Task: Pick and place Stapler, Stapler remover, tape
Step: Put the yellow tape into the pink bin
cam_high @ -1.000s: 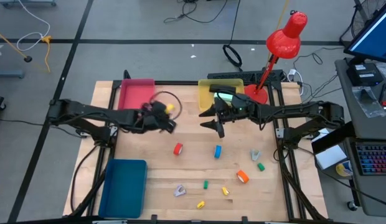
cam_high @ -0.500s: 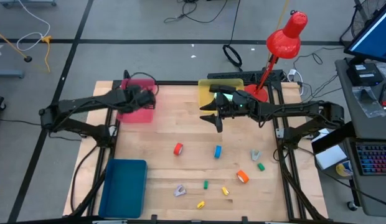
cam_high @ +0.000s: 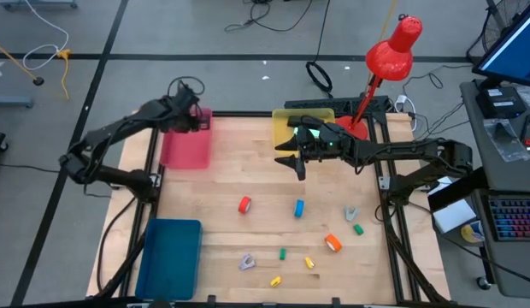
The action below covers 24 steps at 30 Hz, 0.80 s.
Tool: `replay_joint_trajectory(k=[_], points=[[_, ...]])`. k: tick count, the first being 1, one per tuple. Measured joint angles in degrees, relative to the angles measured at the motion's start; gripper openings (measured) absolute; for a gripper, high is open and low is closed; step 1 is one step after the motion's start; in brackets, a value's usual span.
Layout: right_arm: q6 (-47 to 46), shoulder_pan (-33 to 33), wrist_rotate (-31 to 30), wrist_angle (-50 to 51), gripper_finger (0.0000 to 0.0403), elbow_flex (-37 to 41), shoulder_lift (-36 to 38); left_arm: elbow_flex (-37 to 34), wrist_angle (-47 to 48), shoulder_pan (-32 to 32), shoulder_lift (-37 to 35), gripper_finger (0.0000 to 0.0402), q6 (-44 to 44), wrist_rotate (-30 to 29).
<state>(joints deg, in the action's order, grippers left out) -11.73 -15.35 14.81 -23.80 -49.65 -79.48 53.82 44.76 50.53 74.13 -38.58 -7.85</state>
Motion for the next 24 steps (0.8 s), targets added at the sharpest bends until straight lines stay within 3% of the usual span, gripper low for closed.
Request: replay_joint_trajectory(k=[4, 14, 24], points=[[0.0, 0.0, 0.0, 0.0, 0.0208, 0.0, 0.0, 0.0, -1.1, 4.9, 2.7, 0.0101, 3.0, 6.0], [0.0, 0.0, 0.0, 0.0, 0.0208, 0.0, 0.0, 0.0, -0.9, 8.2, 7.6, 0.0101, 6.4, 6.7], [0.0, 0.0, 0.0, 0.1, 0.0208, 0.0, 0.0, 0.0, -4.6, 11.0, 13.7, 0.0101, 10.4, 12.9]])
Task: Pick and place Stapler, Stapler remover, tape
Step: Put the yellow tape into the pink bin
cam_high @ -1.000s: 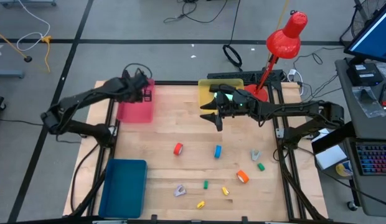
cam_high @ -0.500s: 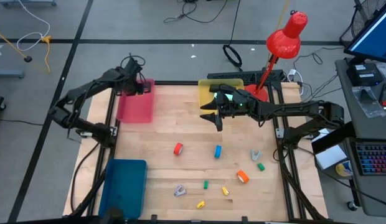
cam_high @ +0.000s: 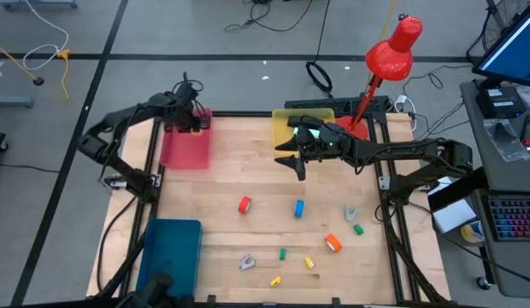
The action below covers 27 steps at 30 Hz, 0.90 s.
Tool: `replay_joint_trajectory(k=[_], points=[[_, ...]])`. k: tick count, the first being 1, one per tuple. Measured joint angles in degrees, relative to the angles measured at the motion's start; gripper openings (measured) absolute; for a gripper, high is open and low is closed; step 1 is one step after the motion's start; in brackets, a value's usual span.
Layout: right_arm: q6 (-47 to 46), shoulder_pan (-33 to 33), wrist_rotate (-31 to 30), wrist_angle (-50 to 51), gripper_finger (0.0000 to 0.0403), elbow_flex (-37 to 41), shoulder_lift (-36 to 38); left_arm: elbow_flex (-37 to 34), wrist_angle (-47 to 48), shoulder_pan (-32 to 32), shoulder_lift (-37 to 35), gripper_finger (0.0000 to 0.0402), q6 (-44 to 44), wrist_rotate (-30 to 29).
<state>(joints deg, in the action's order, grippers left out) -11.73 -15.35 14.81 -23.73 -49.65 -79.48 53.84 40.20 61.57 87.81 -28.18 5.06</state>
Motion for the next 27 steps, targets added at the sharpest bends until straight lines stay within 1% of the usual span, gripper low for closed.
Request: replay_joint_trajectory(k=[4, 12, 15, 19, 27], points=[[0.0, 0.0, 0.0, 0.0, 0.0208, 0.0, 0.0, 0.0, 0.0, 1.4, 1.5, 0.0101, 1.6, 1.9], [0.0, 0.0, -0.2, 0.0, 0.0208, 0.0, 0.0, 0.0, -2.2, 3.8, 1.6, 0.0101, 4.3, 7.5], [-0.5, 0.0, -1.6, 0.1, 0.0208, 0.0, 0.0, 0.0, -2.7, 4.2, 1.6, 0.0101, 4.1, 7.9], [-0.9, 0.0, -1.6, 0.1, 0.0208, 0.0, 0.0, 0.0, -2.8, 4.2, 1.6, 0.0101, 4.4, 7.9], [-1.1, 0.0, -1.6, 0.0, 0.0208, 0.0, 0.0, 0.0, -2.8, 3.0, 1.9, 0.0101, 4.5, 5.2]])
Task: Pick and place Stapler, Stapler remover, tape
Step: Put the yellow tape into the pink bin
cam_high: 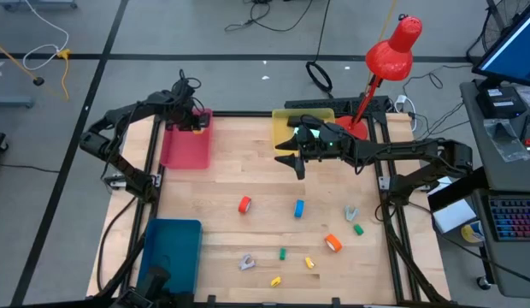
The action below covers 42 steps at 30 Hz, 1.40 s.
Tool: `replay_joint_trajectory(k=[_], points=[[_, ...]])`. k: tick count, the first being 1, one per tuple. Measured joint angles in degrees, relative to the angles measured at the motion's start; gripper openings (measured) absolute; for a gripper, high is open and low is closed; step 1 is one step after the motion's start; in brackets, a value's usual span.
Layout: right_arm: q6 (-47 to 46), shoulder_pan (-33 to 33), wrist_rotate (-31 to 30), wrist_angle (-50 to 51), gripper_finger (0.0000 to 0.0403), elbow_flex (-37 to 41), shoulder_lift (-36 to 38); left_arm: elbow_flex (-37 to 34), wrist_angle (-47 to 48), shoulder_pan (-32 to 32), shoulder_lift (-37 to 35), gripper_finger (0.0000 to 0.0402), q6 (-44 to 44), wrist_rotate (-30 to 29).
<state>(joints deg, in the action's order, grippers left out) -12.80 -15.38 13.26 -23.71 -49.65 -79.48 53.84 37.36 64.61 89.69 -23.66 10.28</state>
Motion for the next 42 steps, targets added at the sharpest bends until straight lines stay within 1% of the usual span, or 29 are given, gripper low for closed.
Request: replay_joint_trajectory(k=[6, 11, 15, 17, 23, 26, 34, 37, 42], points=[[0.0, 0.0, 0.0, 0.0, 0.0208, 0.0, 0.0, 0.0, 0.0, -0.2, 0.0, 0.0101, 0.7, -0.5], [0.0, 0.0, 0.0, 0.0, 0.0208, 0.0, 0.0, 0.0, 0.0, -0.6, 0.2, 0.0101, 0.7, -2.0], [-0.2, 0.0, 0.0, 0.0, 0.0208, 0.0, 0.0, 0.0, 0.0, -1.7, 1.0, 0.0126, 0.9, -3.6], [-1.0, 0.0, 0.0, 0.0, 0.0208, 0.0, 0.0, 0.0, 0.0, -2.2, 1.1, 0.0130, 0.8, -4.6], [-1.5, 0.0, 0.0, 0.0, 0.0208, 0.0, 0.0, 0.0, -0.7, -2.0, 1.1, 0.0124, 0.8, -5.9], [-1.5, 0.0, 0.0, 0.0, 0.0208, 0.0, 0.0, 0.0, -0.7, -2.0, 1.1, 0.0128, 0.9, -7.4], [-1.5, 0.0, -0.1, 0.0, 0.0208, 0.0, 0.0, 0.0, -0.3, -2.0, 1.1, 0.0164, 2.4, -12.0], [-1.5, 0.0, -1.4, -0.1, 0.0208, 0.0, 0.0, 0.0, -0.3, -2.0, 1.1, 0.0179, 2.4, -12.5], [-1.5, 0.1, -1.5, 0.0, 0.0208, 0.0, 0.0, 0.0, -0.4, -2.0, 1.1, 0.0204, 2.0, -13.0]])
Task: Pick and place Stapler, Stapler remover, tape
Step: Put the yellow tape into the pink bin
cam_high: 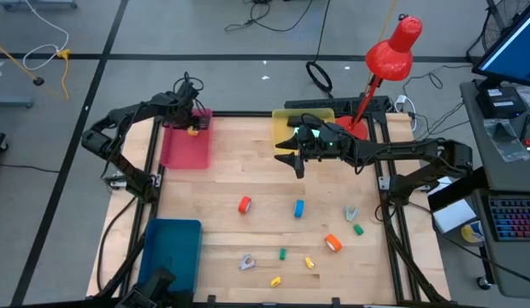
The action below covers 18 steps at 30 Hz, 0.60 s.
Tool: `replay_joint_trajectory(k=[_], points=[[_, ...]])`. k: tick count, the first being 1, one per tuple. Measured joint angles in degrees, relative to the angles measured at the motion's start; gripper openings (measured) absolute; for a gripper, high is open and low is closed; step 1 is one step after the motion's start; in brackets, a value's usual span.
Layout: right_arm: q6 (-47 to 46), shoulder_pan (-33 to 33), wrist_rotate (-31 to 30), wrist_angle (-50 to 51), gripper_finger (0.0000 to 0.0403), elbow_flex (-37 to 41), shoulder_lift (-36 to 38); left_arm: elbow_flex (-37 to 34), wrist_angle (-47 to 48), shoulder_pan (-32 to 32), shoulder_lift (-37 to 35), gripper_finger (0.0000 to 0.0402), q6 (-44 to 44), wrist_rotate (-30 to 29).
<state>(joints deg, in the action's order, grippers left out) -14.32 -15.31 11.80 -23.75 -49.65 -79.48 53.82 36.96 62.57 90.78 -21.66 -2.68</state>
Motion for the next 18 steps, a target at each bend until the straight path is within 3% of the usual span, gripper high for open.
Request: replay_joint_trajectory(k=[18], points=[[0.0, 0.0, 0.0, 0.0, 0.0208, 0.0, 0.0, 0.0, 0.0, 0.0, 0.0, 0.0211, -0.3, 0.1]])
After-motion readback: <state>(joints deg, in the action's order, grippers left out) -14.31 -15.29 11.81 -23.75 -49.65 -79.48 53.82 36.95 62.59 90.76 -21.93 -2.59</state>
